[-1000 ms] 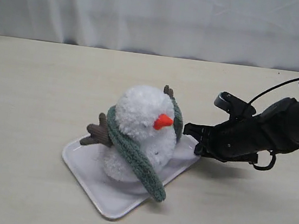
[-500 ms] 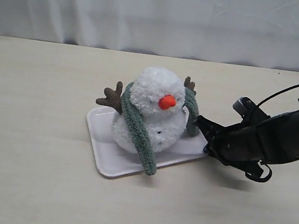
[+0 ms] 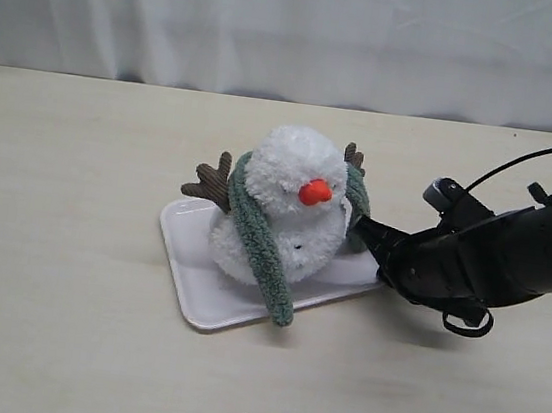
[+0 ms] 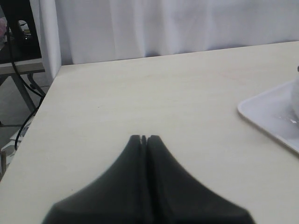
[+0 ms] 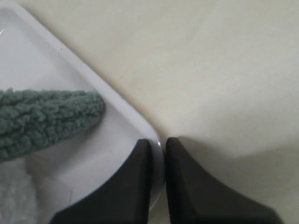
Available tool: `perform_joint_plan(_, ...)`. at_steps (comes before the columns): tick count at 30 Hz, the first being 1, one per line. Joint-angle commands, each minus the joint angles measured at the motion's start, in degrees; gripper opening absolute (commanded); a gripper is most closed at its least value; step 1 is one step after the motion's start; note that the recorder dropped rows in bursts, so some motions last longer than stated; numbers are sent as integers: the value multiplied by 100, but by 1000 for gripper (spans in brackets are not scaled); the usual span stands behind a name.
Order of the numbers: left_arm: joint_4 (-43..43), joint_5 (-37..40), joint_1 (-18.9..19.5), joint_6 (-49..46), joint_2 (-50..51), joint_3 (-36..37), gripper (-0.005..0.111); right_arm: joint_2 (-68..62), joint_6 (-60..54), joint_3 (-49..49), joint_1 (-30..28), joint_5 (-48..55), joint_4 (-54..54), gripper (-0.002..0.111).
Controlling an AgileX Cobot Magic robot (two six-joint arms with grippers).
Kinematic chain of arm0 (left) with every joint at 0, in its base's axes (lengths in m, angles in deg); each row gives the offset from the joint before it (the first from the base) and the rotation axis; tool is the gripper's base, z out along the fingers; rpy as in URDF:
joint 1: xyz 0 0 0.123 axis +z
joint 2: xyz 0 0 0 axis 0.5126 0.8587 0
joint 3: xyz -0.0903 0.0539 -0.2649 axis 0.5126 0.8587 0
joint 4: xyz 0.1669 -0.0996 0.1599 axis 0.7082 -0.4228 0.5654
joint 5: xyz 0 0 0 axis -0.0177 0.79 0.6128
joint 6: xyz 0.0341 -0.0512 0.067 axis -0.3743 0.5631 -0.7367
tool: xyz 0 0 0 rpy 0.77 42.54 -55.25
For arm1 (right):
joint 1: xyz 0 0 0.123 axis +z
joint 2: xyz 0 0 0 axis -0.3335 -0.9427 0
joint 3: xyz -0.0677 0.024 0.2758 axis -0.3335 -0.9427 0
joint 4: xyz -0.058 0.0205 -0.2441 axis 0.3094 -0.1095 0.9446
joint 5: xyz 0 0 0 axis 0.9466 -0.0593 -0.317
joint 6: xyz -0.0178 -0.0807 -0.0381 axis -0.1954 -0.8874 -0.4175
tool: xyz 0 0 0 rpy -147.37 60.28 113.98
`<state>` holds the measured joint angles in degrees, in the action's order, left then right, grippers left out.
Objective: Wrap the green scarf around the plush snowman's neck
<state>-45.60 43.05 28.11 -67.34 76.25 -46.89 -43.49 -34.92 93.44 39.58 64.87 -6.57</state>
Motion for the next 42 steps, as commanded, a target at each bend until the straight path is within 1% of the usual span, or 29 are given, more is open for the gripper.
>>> perform_joint_plan(1, -4, -92, 6, 5, -10, 18, 0, -205, -543, -100, 5, 251, 40, 11)
perform_joint_plan(3, -4, -92, 6, 5, -10, 18, 0, -205, -642, -100, 5, 290, 40, 19)
perform_joint_plan(4, -4, -92, 6, 5, -10, 18, 0, -205, -717, -100, 5, 372, 40, 26)
perform_joint_plan(7, -4, -92, 6, 5, -10, 18, 0, -195, -825, -100, 5, 581, 40, 39)
perform_joint_plan(8, -4, -92, 6, 5, -10, 18, 0, -185, -859, -100, 5, 593, 40, 42)
perform_joint_plan(10, -4, -92, 6, 5, -10, 18, 0, -98, -1116, -100, 5, 603, 97, 45)
perform_joint_plan(16, -4, -92, 6, 5, -10, 18, 0, 322, -1172, -100, -32, 556, 599, 45)
perform_joint_plan(19, -4, -92, 6, 5, -10, 18, 0, 431, -1172, -88, -166, 515, 784, 45)
perform_joint_plan(25, -4, -92, 6, 5, -10, 18, 0, 406, -1172, 189, -514, 648, 1696, 45)
perform_joint_plan(27, -4, -92, 6, 5, -10, 18, 0, 359, -1172, 383, -582, 894, 1985, 45)
perform_joint_plan(32, -4, -92, 6, 5, -10, 18, 0, -61, -1080, 1224, -691, 2041, 2636, 45)
perform_joint_plan(35, -4, -92, 6, 5, -10, 18, 0, -307, -631, 1627, -691, 2135, 3298, 42)
perform_joint_plan(38, -4, -92, 6, 5, -10, 18, 0, -392, -167, 1810, -691, 2135, 3879, 39)
perform_joint_plan(42, -4, -92, 6, 5, -10, 18, 0, -395, -458, 1826, -691, 2184, 4306, 39)
